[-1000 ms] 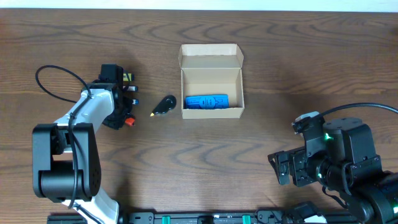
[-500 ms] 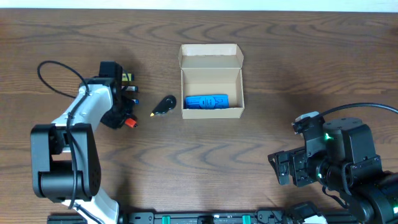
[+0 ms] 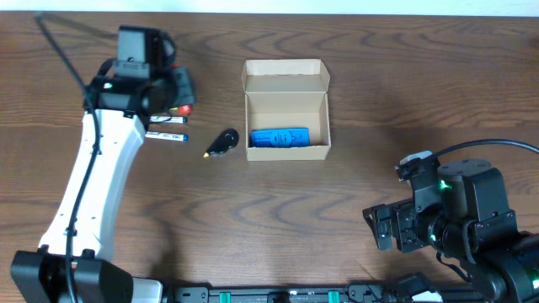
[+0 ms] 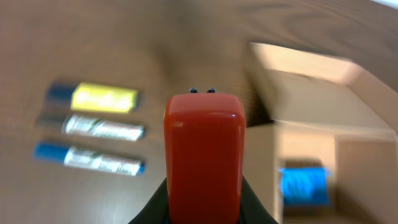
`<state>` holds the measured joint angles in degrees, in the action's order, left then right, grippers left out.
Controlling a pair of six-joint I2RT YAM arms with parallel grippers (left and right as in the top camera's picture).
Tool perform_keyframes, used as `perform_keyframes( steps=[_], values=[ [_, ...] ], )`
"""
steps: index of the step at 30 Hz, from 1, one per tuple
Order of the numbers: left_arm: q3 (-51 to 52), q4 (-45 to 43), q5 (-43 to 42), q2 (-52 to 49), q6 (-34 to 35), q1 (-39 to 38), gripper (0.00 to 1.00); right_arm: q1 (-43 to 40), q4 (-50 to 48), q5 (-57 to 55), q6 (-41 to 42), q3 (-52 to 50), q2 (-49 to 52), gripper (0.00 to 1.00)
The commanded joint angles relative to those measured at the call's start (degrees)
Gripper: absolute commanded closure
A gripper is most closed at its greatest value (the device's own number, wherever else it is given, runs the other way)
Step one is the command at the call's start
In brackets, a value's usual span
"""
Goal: Pack container
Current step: 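Carry the red stapler into the box beside the duster and release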
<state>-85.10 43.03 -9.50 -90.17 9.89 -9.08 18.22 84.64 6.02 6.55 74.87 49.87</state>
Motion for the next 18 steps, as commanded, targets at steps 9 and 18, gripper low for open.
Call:
perform_keyframes(
  steps=[9, 18],
  values=[
    [-5.6, -0.9, -2.7, -3.9, -48.5, -18.7, 0.95, -0.5, 0.0, 0.2, 0.5, -0.1, 0.0, 0.01],
    [-5.6, -5.5, 3.7, -13.3, -72.5, -23.5, 0.94, -0.5, 0.0, 0.2, 0.5, -0.1, 0.0, 0.01]
  ],
)
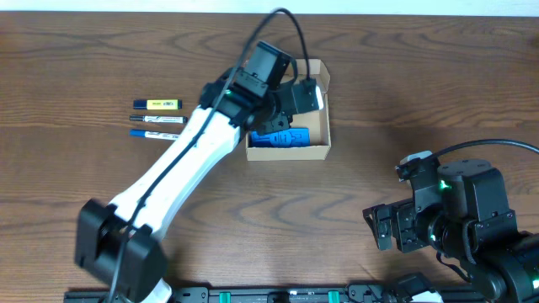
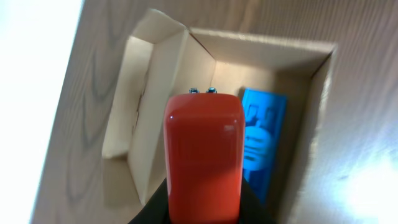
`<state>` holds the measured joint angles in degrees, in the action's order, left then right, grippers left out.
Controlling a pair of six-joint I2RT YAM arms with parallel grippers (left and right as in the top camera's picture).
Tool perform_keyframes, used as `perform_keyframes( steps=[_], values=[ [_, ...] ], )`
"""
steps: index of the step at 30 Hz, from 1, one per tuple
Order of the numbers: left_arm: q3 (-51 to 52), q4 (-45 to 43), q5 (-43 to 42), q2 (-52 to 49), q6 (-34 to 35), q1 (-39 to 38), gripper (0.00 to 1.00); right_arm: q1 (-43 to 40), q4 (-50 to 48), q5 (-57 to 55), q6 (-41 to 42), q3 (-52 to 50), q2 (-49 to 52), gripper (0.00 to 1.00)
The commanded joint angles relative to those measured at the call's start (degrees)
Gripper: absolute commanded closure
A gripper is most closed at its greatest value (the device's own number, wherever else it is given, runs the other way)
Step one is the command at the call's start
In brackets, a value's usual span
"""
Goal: Pack container
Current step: 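Carry the red stapler into the box beside the duster and release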
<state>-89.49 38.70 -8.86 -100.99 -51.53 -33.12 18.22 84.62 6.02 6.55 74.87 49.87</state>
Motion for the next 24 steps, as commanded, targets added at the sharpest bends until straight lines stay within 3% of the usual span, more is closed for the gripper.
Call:
perform_keyframes(
  steps=[1, 9, 24],
  values=[
    [-1.2, -1.3, 3.0, -3.3, -12.2, 0.7, 0.94, -0.5, 0.0, 0.2, 0.5, -0.1, 0.0, 0.01],
    [-1.2, -1.3, 3.1, -8.9, -19.5, 1.3, 0.94, -0.5, 0.0, 0.2, 0.5, -0.1, 0.0, 0.01],
    [-1.2, -4.2, -2.9, -13.0, -19.6, 5.2, 0.94, -0.5, 0.0, 0.2, 0.5, -0.1, 0.0, 0.01]
  ],
)
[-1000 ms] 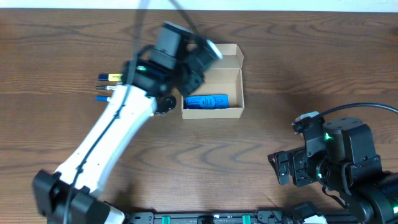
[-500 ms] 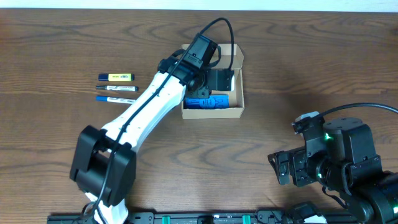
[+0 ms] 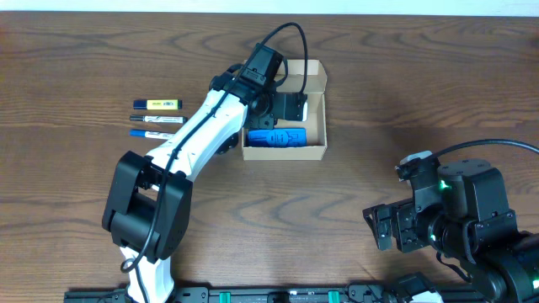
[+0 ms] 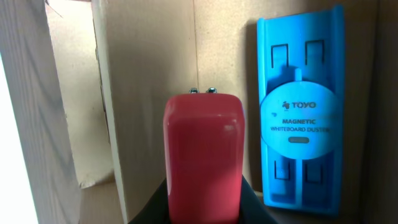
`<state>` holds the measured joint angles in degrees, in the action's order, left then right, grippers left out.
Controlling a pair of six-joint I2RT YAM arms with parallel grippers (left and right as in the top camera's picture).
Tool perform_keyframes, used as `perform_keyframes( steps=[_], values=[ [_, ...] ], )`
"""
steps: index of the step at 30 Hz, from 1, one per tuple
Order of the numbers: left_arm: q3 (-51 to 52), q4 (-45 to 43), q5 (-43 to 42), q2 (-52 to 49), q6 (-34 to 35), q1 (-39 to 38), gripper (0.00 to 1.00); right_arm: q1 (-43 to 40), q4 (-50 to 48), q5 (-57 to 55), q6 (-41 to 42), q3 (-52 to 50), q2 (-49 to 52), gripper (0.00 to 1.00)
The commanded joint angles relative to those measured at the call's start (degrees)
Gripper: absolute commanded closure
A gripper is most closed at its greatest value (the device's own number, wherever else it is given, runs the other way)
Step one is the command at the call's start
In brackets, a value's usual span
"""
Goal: Pack container
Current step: 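Carry the red stapler into the box beside the duster and release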
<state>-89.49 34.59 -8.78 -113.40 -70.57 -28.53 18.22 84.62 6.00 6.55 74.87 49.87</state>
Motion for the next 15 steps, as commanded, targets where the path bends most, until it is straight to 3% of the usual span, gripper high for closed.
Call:
perform_keyframes(
  steps=[1, 6, 9, 15],
  values=[
    [-1.2, -0.1, -3.3, -0.6, -0.6, 0.6, 0.94, -0.5, 0.0, 0.2, 0.5, -0.1, 0.0, 0.01],
    [-1.2, -0.2, -3.4, -0.6, 0.3, 0.7, 0.92, -0.5, 0.0, 0.2, 0.5, -0.1, 0.0, 0.01],
    [-1.2, -0.2, -3.5, -0.6, 1.4, 0.7, 0.69, -0.5, 0.0, 0.2, 0.5, -0.1, 0.0, 0.01],
    [-1.2, -0.6, -3.5, -0.6, 2.0, 0.7, 0.57, -0.5, 0.0, 0.2, 0.5, -0.1, 0.0, 0.01]
  ],
)
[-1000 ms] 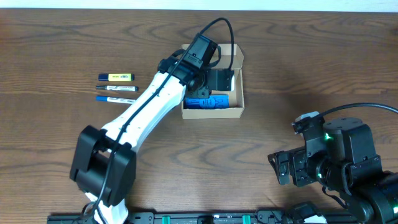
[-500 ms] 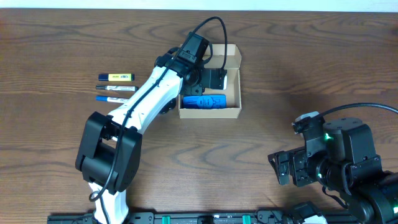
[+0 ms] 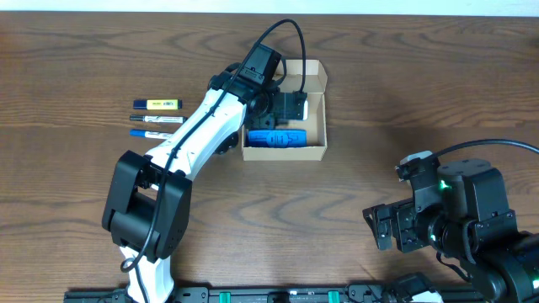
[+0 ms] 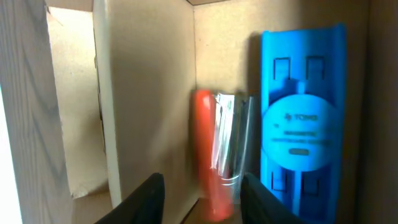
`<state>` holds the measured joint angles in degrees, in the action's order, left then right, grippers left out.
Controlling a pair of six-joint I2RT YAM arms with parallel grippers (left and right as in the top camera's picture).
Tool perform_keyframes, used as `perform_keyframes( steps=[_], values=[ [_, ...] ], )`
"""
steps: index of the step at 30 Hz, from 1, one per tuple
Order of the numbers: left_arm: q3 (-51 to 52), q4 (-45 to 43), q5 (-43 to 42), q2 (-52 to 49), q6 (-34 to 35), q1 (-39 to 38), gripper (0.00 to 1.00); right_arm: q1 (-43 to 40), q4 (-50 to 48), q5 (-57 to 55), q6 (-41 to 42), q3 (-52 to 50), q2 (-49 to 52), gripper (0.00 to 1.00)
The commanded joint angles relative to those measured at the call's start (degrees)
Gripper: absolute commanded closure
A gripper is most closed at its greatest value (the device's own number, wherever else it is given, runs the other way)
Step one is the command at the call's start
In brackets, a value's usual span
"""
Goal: Pack container
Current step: 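Carry the red stapler into the box beside the duster and release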
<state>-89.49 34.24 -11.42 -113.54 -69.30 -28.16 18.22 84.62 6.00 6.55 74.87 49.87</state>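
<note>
The open cardboard box [image 3: 285, 155] sits mid-table with a blue whiteboard duster [image 3: 278, 136] lying in it. My left gripper [image 3: 290, 105] hangs over the box interior. In the left wrist view its fingers [image 4: 149, 190] stand apart, so the left gripper [image 4: 202, 186] is open. A red-capped marker [image 4: 208, 155], blurred, lies free below them. It rests between the box wall [image 4: 149, 93] and the duster [image 4: 303, 118]. My right gripper [image 3: 383, 227] rests at the table's near right, far from the box; its jaw state is unclear.
Three markers lie in a row at the left: a yellow one [image 3: 157, 104], a white one [image 3: 160, 120] and a blue-capped one [image 3: 156, 133]. A small black object [image 3: 226, 150] beside the box's left wall is mostly hidden under my left arm.
My left gripper was shut on the red marker inside the box. Now its fingers are apart and the marker lies loose beside the blue duster. The right arm has not moved.
My left gripper held the red marker above the row of markers at the left. It then held the marker over the open box, then low inside it next to the duster. Now the marker is released in the box.
</note>
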Motion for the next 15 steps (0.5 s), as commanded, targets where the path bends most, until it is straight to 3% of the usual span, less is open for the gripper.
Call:
perform_keyframes(
  steps=[1, 5, 9, 15],
  values=[
    [-1.2, -0.3, -0.9, -0.5, 0.8, 0.3, 0.57, -0.5, 0.0, 0.2, 0.5, -0.1, 0.0, 0.01],
    [-1.3, -0.7, -0.8, -0.1, 3.4, 0.3, 0.55, -0.5, 0.0, 0.2, 0.5, -0.1, 0.0, 0.01],
    [-2.1, -0.6, -0.6, 2.2, 10.3, 0.1, 0.54, -0.5, 0.0, 0.2, 0.5, -0.1, 0.0, 0.01],
    [-2.6, 1.6, -0.1, 11.9, 22.3, 0.2, 0.42, -0.5, 0.0, 0.2, 0.5, -0.1, 0.0, 0.01]
  ],
)
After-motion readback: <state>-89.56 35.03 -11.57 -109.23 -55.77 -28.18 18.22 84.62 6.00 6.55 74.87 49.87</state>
